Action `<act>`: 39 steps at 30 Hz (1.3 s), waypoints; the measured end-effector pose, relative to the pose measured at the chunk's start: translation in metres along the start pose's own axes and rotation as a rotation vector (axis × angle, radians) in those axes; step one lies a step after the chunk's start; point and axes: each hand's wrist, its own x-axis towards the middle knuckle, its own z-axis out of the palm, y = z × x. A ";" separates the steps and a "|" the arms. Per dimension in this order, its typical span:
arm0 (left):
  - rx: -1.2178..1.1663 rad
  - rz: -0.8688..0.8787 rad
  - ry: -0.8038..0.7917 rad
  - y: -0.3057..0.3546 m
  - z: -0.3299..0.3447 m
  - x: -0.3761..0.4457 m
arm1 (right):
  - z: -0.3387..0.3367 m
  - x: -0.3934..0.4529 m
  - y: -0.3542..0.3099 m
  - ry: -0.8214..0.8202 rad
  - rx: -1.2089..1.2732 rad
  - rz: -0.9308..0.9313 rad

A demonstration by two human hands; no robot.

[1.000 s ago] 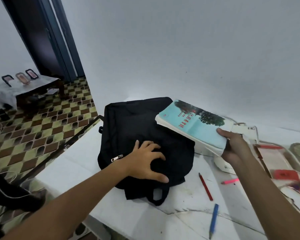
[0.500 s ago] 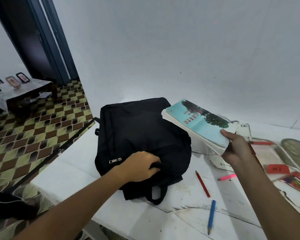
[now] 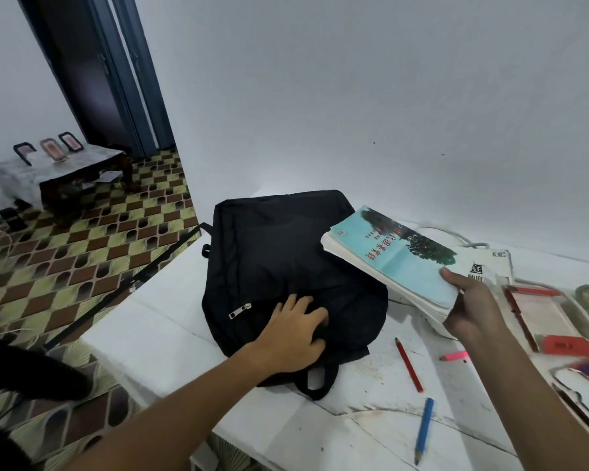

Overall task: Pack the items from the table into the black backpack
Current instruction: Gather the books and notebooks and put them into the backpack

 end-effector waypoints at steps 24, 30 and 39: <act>-0.154 -0.024 0.493 -0.016 -0.231 0.085 | 0.033 -0.063 0.012 -0.155 -0.246 0.190; -0.082 -0.005 0.495 -0.011 -0.238 0.091 | 0.073 -0.074 0.036 -0.175 0.047 -0.019; -0.268 -0.004 0.515 -0.008 -0.239 0.094 | 0.155 0.002 0.093 0.021 0.094 0.164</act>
